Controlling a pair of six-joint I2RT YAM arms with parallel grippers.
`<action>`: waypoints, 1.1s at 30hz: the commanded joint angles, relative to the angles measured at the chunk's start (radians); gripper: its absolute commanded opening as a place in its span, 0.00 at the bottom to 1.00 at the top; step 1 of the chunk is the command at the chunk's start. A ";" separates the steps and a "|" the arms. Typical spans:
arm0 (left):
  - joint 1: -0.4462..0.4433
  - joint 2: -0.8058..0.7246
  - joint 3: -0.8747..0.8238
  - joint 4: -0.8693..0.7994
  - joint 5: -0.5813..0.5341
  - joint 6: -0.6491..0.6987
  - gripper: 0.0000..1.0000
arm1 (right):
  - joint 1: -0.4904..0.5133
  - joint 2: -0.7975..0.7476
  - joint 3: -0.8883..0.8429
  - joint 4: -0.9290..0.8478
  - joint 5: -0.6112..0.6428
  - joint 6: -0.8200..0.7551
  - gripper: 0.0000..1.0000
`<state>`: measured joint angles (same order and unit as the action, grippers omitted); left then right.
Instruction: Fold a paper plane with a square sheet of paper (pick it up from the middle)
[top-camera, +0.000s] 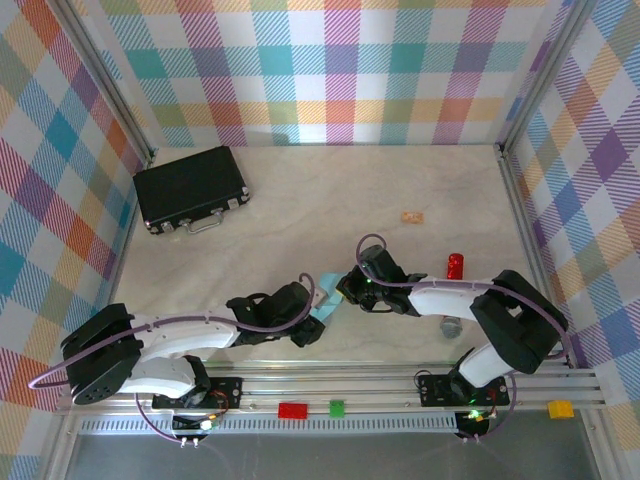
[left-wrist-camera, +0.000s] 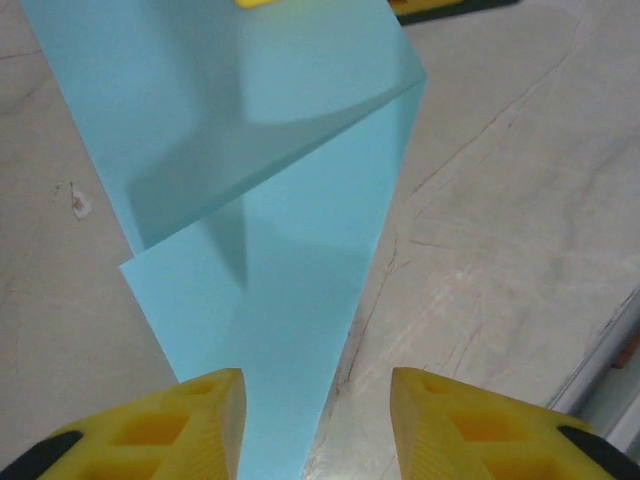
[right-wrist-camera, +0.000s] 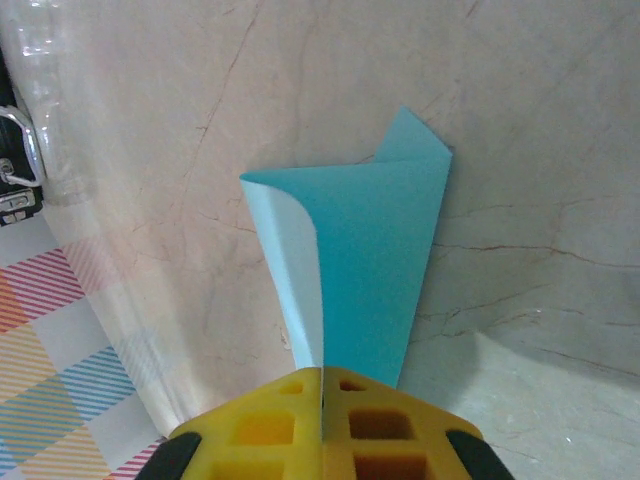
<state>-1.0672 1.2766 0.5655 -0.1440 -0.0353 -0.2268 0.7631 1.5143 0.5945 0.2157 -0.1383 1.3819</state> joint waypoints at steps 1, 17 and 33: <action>-0.047 0.030 0.027 -0.035 -0.113 0.042 0.45 | 0.008 0.010 0.024 0.009 0.005 0.019 0.00; -0.121 0.183 0.117 -0.088 -0.302 0.037 0.41 | 0.010 -0.009 0.019 0.019 0.002 0.025 0.00; -0.126 0.217 0.125 -0.096 -0.304 0.052 0.33 | 0.010 -0.012 0.016 0.027 -0.001 0.024 0.00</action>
<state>-1.1786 1.4845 0.6689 -0.2123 -0.3138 -0.1886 0.7673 1.5150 0.5964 0.2237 -0.1383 1.3994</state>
